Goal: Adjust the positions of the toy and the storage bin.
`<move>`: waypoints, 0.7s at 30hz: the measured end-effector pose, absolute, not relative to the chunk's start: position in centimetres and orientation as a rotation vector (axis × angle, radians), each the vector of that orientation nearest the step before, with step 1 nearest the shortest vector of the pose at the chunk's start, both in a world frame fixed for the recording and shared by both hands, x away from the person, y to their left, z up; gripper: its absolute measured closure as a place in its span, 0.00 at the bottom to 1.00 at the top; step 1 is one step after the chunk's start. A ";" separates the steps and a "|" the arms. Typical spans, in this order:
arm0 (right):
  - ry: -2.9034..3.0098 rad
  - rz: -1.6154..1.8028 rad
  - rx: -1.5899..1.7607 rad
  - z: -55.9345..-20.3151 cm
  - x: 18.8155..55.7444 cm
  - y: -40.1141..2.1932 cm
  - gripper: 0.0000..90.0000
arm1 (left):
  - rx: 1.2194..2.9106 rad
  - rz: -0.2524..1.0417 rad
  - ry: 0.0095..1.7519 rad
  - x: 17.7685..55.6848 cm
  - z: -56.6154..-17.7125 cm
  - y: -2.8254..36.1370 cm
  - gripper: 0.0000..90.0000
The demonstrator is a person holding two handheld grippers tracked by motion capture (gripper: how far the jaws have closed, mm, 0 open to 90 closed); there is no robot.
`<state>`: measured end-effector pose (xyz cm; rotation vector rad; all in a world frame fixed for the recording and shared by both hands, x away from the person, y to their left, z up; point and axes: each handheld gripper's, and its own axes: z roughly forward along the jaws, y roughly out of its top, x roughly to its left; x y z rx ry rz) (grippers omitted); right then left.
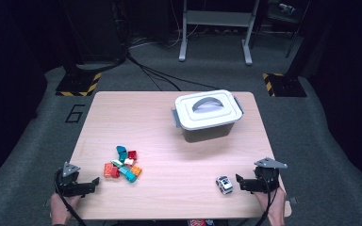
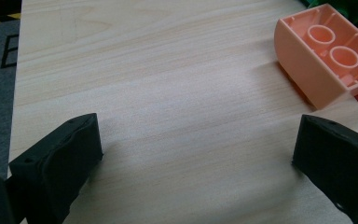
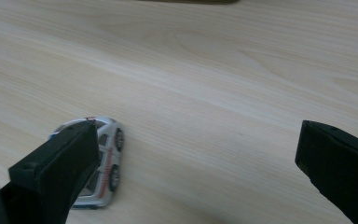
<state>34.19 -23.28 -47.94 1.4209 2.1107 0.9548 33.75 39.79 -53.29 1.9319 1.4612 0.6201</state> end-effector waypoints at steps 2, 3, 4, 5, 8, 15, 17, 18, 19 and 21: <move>2.130 0.965 1.411 -47.9 33.8 -22.5 0.00 | 1.931 0.620 1.462 33.8 -53.3 39.8 0.01; 2.137 0.961 1.412 -47.9 33.6 -22.0 0.00 | 1.932 0.620 1.462 33.8 -53.3 39.8 0.01; 2.146 0.970 1.403 -47.9 33.5 -21.6 0.00 | 1.932 0.620 1.461 33.8 -53.3 39.8 0.01; 2.158 0.963 1.390 -48.0 33.3 -21.2 0.00 | 1.932 0.621 1.462 33.8 -53.3 39.8 0.01; 2.187 0.974 1.374 -48.3 32.9 -20.0 0.00 | 1.931 0.620 1.462 33.8 -53.3 39.8 0.01; 2.251 0.907 1.357 -50.2 32.7 -17.5 0.00 | 1.931 0.620 1.462 33.7 -53.3 39.8 0.01; 2.261 0.900 1.366 -50.7 32.7 -17.1 0.00 | 1.932 0.620 1.462 33.8 -53.3 39.8 0.01; 2.263 0.886 1.369 -50.7 32.7 -17.0 0.00 | 1.932 0.620 1.462 33.8 -53.3 39.8 0.01; 2.262 0.892 1.359 -50.9 32.7 -16.9 0.01 | 1.931 0.620 1.462 33.8 -53.3 39.8 0.01; 2.259 0.885 1.354 -50.9 32.7 -16.7 0.07 | 1.931 0.621 1.462 33.8 -53.3 39.8 0.01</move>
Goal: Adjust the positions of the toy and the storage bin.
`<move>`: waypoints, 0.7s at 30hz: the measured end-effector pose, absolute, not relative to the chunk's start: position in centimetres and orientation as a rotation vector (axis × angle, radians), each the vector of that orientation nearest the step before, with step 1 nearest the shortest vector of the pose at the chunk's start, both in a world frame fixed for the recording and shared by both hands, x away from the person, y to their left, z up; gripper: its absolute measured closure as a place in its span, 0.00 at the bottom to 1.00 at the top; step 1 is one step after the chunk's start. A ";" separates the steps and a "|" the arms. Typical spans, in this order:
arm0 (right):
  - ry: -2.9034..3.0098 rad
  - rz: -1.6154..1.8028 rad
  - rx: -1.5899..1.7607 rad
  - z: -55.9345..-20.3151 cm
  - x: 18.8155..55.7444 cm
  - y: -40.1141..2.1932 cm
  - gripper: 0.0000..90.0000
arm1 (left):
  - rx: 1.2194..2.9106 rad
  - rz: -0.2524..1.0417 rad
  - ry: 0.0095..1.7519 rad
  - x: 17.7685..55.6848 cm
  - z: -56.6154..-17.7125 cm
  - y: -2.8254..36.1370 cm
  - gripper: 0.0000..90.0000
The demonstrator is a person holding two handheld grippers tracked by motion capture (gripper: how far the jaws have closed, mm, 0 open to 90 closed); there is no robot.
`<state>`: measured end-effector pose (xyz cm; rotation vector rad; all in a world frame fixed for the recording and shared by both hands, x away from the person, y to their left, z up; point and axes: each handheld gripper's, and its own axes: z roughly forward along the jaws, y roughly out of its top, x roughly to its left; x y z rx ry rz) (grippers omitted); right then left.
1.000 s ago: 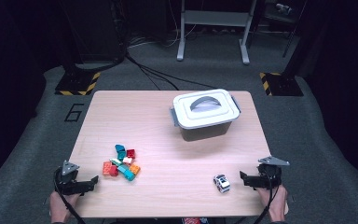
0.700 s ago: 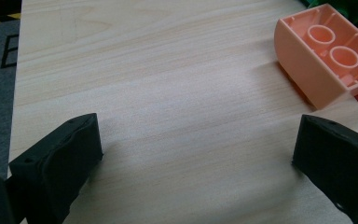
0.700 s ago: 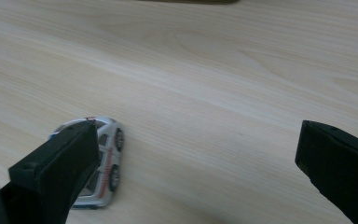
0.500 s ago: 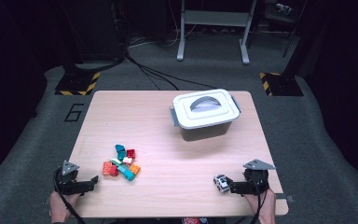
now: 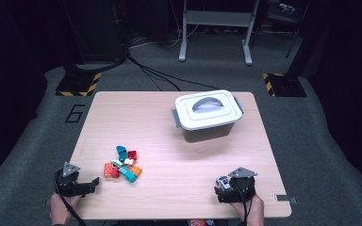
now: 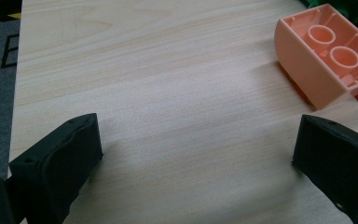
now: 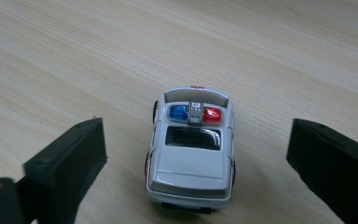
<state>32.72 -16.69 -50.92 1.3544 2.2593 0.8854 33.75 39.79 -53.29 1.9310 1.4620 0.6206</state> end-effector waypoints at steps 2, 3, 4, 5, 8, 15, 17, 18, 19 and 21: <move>2.275 0.871 1.350 -51.1 32.7 -16.4 0.15 | 1.931 0.621 1.462 33.8 -53.3 39.8 0.01; 2.273 0.856 1.355 -51.2 32.7 -16.3 0.16 | 1.932 0.620 1.462 33.8 -53.3 39.8 0.01; 2.276 0.855 1.356 -51.3 32.7 -16.2 0.17 | 1.931 0.620 1.462 33.8 -53.3 39.8 0.01; 2.280 0.851 1.354 -51.4 32.7 -16.2 0.21 | 1.931 0.620 1.462 33.8 -53.3 39.8 0.01; 2.274 0.841 1.370 -51.6 32.7 -16.1 0.26 | 1.931 0.620 1.462 33.8 -53.3 39.8 0.01; 2.255 0.867 1.363 -51.5 32.5 -16.4 0.47 | 1.930 0.621 1.464 33.7 -53.3 39.8 0.01; 2.254 0.870 1.366 -51.5 32.4 -16.5 0.52 | 1.929 0.622 1.464 33.7 -53.3 39.8 0.01; 2.258 0.868 1.362 -51.4 32.4 -16.5 0.52 | 1.929 0.622 1.465 33.7 -53.3 39.8 0.01; 2.257 0.872 1.362 -51.4 32.3 -16.5 0.53 | 1.928 0.622 1.466 33.7 -53.3 39.8 0.01; 2.267 0.876 1.351 -51.4 32.4 -16.5 0.53 | 1.925 0.622 1.468 33.7 -53.3 39.7 0.01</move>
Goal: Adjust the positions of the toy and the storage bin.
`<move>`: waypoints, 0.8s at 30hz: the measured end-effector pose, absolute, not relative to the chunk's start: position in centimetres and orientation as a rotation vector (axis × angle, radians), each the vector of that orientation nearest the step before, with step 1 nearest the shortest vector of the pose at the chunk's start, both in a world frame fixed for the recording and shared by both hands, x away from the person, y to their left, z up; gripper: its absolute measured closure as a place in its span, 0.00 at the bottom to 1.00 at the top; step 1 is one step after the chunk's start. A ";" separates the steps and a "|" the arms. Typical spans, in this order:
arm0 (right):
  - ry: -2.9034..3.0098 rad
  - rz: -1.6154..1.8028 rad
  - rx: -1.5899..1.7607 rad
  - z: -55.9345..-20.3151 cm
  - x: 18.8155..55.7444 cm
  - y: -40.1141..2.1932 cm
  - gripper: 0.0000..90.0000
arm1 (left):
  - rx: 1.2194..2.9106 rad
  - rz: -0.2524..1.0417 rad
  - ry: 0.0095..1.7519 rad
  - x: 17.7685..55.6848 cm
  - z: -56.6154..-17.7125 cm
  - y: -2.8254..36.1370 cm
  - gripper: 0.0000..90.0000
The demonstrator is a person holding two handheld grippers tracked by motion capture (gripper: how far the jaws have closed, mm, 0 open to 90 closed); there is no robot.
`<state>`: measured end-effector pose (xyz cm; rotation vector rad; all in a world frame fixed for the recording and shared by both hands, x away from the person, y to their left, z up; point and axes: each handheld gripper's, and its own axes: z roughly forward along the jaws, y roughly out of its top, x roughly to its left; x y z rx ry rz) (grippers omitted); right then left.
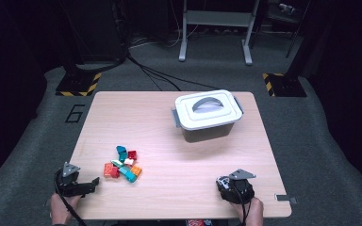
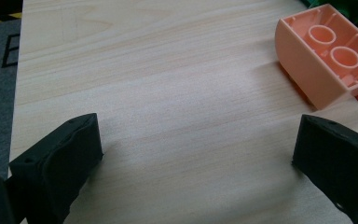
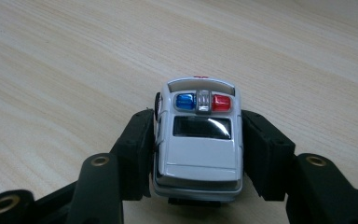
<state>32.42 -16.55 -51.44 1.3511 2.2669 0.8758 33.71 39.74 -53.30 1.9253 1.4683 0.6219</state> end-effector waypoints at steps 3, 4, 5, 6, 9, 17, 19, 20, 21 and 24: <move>2.268 0.879 1.350 -51.4 32.4 -16.6 0.53 | 1.926 0.622 1.468 33.7 -53.3 39.7 0.01; 2.269 0.879 1.348 -51.4 32.4 -16.6 0.54 | 1.926 0.622 1.468 33.7 -53.3 39.7 0.01; 2.271 0.876 1.344 -51.4 32.5 -16.6 0.54 | 1.927 0.622 1.468 33.7 -53.3 39.7 0.01; 2.273 0.878 1.347 -51.4 32.5 -16.6 0.54 | 1.927 0.622 1.468 33.7 -53.3 39.7 0.01; 2.273 0.890 1.336 -51.5 32.5 -16.7 0.54 | 1.926 0.622 1.468 33.7 -53.3 39.7 0.01; 2.237 0.886 1.358 -51.5 32.6 -17.3 0.54 | 1.927 0.622 1.468 33.7 -53.3 39.8 0.01; 2.222 0.896 1.358 -51.5 32.7 -17.8 0.54 | 1.927 0.622 1.468 33.7 -53.3 39.8 0.01; 2.217 0.895 1.341 -51.4 32.8 -18.1 0.54 | 1.926 0.623 1.469 33.7 -53.3 39.8 0.01; 2.205 0.902 1.353 -51.3 32.9 -18.3 0.54 | 1.926 0.623 1.469 33.7 -53.3 39.8 0.01; 2.176 0.893 1.370 -51.0 33.2 -19.0 0.54 | 1.925 0.623 1.470 33.7 -53.3 39.8 0.01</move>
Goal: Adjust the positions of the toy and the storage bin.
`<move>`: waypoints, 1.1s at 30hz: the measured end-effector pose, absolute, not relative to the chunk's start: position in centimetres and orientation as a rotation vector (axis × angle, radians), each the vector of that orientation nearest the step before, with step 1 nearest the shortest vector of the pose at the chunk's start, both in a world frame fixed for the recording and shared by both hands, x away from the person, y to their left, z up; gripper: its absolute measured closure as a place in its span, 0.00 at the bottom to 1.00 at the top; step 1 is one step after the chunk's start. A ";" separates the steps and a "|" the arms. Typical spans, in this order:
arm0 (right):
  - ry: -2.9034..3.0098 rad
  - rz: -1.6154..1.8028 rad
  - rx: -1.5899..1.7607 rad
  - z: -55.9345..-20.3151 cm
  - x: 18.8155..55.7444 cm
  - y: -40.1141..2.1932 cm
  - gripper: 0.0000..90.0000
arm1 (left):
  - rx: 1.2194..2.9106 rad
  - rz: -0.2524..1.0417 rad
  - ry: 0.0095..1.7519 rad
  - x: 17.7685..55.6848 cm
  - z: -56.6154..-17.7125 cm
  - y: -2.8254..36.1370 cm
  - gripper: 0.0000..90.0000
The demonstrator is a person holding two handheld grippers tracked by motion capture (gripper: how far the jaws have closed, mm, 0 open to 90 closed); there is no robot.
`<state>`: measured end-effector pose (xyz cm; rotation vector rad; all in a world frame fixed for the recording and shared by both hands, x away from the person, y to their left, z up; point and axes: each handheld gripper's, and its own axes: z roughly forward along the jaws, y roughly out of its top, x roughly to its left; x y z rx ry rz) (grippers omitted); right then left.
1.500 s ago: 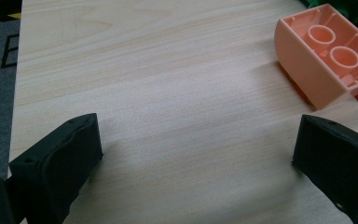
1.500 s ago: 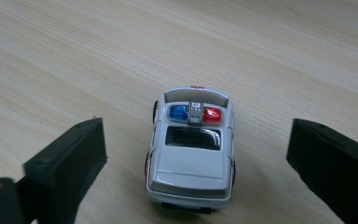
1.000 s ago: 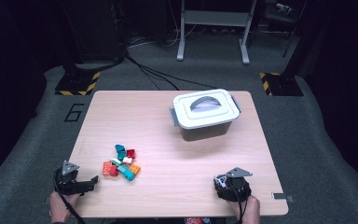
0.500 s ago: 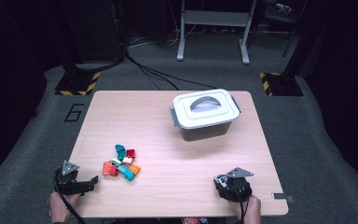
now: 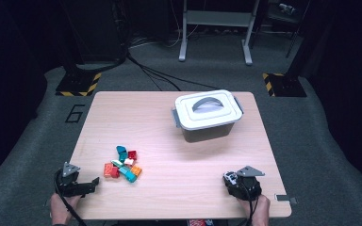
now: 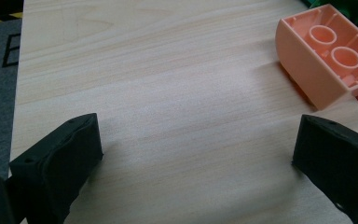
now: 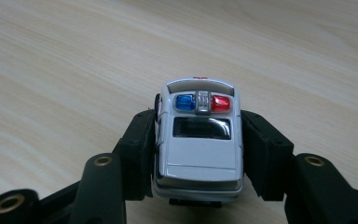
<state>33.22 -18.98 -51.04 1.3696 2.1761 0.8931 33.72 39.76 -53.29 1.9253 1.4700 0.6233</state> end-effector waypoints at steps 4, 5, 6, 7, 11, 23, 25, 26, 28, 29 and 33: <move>2.153 0.883 1.377 -51.0 33.9 -19.8 0.54 | 1.926 0.623 1.470 33.7 -53.3 39.8 0.01; 2.148 0.875 1.374 -51.0 34.1 -20.1 0.54 | 1.926 0.624 1.470 33.7 -53.3 39.8 0.01; 2.140 0.875 1.382 -51.0 34.3 -20.4 0.54 | 1.925 0.623 1.470 33.7 -53.3 39.8 0.01; 2.126 0.877 1.391 -50.9 34.4 -20.6 0.54 | 1.925 0.623 1.470 33.7 -53.3 39.8 0.01; 2.096 0.856 1.417 -50.7 35.2 -21.5 0.54 | 1.926 0.624 1.470 33.7 -53.3 39.8 0.01; 2.061 0.801 1.481 -51.0 37.0 -23.2 0.54 | 1.926 0.624 1.470 33.7 -53.3 39.8 0.01; 2.063 0.794 1.508 -51.4 37.0 -23.2 0.53 | 1.926 0.624 1.470 33.7 -53.3 39.8 0.01; 2.056 0.810 1.519 -51.5 37.0 -23.3 0.53 | 1.927 0.624 1.470 33.7 -53.3 39.8 0.01; 2.059 0.823 1.527 -51.5 37.1 -23.5 0.53 | 1.926 0.624 1.470 33.7 -53.3 39.8 0.01; 2.060 0.819 1.545 -51.5 37.1 -23.4 0.50 | 1.926 0.624 1.470 33.7 -53.3 39.8 0.01; 2.059 0.810 1.536 -51.2 37.3 -23.6 0.29 | 1.926 0.624 1.470 33.7 -53.3 39.8 0.01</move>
